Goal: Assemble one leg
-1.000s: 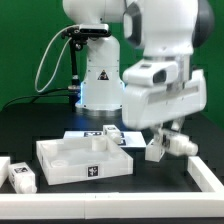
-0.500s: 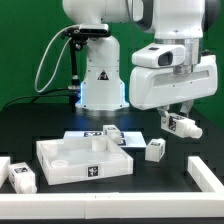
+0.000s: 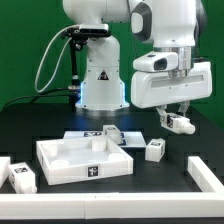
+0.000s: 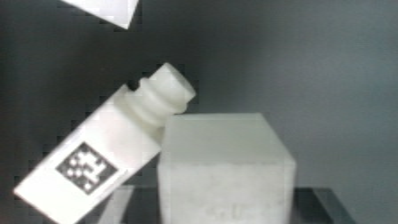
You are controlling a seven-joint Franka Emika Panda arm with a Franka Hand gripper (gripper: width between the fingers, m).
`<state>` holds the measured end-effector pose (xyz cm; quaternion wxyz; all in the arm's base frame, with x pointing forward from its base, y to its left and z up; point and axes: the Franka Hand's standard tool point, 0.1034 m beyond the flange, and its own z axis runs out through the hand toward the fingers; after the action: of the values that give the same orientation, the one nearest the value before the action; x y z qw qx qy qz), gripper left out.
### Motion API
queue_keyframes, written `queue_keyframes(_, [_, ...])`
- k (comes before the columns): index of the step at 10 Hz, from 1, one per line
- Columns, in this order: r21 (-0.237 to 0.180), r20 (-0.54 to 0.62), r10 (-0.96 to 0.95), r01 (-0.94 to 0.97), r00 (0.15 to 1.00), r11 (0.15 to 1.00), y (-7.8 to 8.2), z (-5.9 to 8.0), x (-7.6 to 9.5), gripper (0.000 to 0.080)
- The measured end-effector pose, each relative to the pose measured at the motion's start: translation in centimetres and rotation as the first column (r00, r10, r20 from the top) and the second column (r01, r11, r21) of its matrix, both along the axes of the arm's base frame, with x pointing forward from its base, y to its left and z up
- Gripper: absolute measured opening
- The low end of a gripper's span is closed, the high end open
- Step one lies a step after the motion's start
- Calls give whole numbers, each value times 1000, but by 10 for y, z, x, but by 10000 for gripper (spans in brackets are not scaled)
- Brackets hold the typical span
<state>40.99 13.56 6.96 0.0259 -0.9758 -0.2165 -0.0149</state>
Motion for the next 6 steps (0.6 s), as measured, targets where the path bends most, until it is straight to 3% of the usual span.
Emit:
queue_keyframes(2, [7, 11, -23, 23, 1000, 1000, 5, -4, -1, 285])
queue_keyframes(5, [28, 8, -26, 25, 1000, 999, 26, -37, -22, 285])
queue_keyframes(6, [27, -1, -19, 19, 1000, 999, 29, -42, -25, 285])
